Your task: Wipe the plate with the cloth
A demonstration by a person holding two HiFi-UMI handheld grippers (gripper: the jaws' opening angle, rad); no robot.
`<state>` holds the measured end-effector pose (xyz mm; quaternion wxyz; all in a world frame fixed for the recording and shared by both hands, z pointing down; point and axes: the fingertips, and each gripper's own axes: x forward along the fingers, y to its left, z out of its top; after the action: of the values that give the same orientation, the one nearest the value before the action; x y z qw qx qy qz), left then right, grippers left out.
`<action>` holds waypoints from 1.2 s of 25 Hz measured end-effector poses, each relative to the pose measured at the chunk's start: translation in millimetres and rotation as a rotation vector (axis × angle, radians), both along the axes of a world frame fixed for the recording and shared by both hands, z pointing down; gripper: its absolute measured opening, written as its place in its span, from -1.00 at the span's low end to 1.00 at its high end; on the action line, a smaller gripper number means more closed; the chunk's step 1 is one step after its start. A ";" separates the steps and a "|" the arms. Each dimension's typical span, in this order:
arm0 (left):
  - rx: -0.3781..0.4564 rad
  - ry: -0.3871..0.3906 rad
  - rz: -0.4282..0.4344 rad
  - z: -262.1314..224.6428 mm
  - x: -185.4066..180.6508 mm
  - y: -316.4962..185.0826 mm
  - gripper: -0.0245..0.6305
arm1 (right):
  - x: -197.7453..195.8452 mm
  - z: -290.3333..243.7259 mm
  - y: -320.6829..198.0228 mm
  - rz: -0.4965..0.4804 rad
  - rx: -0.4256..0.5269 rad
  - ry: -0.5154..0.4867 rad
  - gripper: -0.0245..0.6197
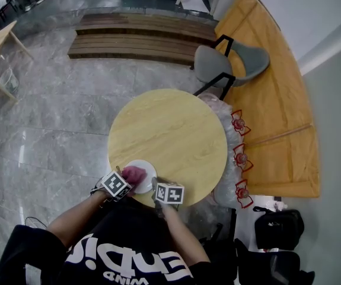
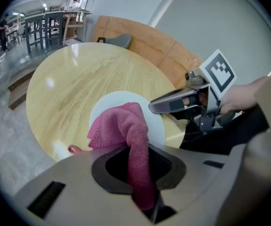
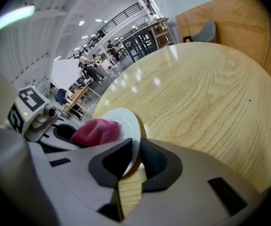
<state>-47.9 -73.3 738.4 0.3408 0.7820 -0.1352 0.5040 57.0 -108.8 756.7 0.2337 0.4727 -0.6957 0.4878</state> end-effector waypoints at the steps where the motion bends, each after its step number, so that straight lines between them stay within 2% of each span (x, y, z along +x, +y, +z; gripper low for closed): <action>1: 0.031 0.012 -0.007 -4.0 1.0 -9.3 -0.73 | -0.2 -0.1 0.2 -0.002 0.000 0.000 -0.70; 5: 0.070 0.010 -0.010 -0.2 -2.1 -28.4 -0.73 | 0.3 -0.9 0.5 -0.006 0.001 -0.002 -0.70; 8: 0.024 -0.042 -0.045 4.2 -10.2 -30.4 -0.73 | -0.1 -0.4 1.2 -0.004 0.002 -0.003 -0.70; 12: 0.145 -0.039 -0.026 2.5 2.5 -59.5 -0.73 | -0.8 0.2 1.6 -0.004 0.010 -0.005 -0.70; 19: 0.112 0.025 -0.081 5.6 38.7 -60.5 -0.73 | 1.3 -0.4 1.0 0.015 0.015 -0.003 -0.70; 25: 0.065 0.054 -0.040 2.3 64.0 -44.9 -0.73 | 1.4 1.5 1.5 0.022 0.016 -0.003 -0.70; 28: 0.037 0.093 -0.025 1.2 74.4 -36.8 -0.73 | 1.0 1.1 0.6 0.029 0.018 -0.004 -0.70; 30: 0.012 0.106 -0.039 2.5 77.4 -30.6 -0.73 | 0.9 0.6 -0.1 0.033 0.018 -0.005 -0.70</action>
<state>29.5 -103.9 740.9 0.3527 0.8067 -0.1351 0.4544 57.8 -109.0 757.3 0.2193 0.4850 -0.6928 0.4865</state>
